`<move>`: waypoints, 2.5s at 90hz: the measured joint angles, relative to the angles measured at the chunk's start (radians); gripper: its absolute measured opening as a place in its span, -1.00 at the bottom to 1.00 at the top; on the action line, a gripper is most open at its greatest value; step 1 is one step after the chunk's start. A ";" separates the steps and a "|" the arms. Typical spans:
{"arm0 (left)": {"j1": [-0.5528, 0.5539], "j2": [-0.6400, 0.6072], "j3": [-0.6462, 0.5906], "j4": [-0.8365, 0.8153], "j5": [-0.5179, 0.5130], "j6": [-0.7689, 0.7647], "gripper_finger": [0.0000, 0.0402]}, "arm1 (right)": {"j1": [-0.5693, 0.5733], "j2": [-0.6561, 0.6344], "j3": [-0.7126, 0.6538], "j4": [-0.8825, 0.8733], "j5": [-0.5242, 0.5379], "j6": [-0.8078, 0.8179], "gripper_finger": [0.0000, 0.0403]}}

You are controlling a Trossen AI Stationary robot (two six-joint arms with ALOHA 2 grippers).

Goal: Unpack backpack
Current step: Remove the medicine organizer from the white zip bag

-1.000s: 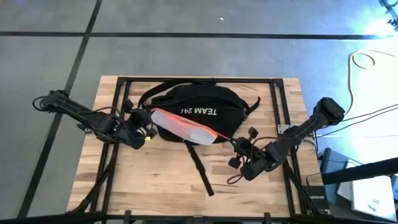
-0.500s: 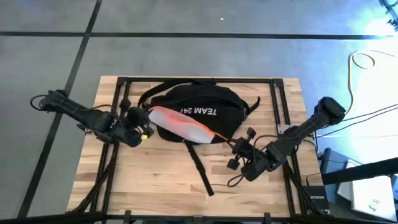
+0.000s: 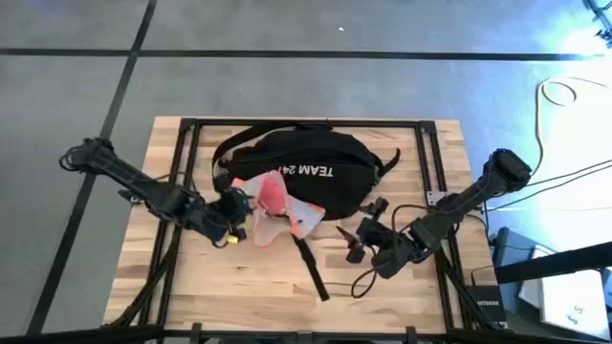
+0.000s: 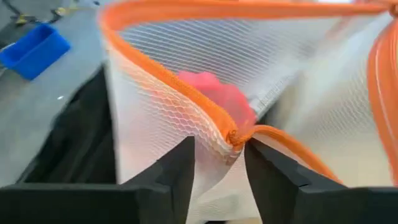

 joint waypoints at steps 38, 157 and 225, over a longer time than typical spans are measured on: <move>-0.032 0.153 0.000 0.067 0.158 0.037 -0.34 | 0.000 0.000 0.000 0.064 -0.049 -0.001 0.67; 0.056 0.144 0.000 0.237 0.128 0.020 -0.34 | -0.285 0.676 0.652 0.212 -0.914 -0.050 0.42; 0.055 0.144 0.000 0.241 0.166 0.003 -0.34 | -0.231 0.641 0.651 -0.268 -0.558 0.029 0.42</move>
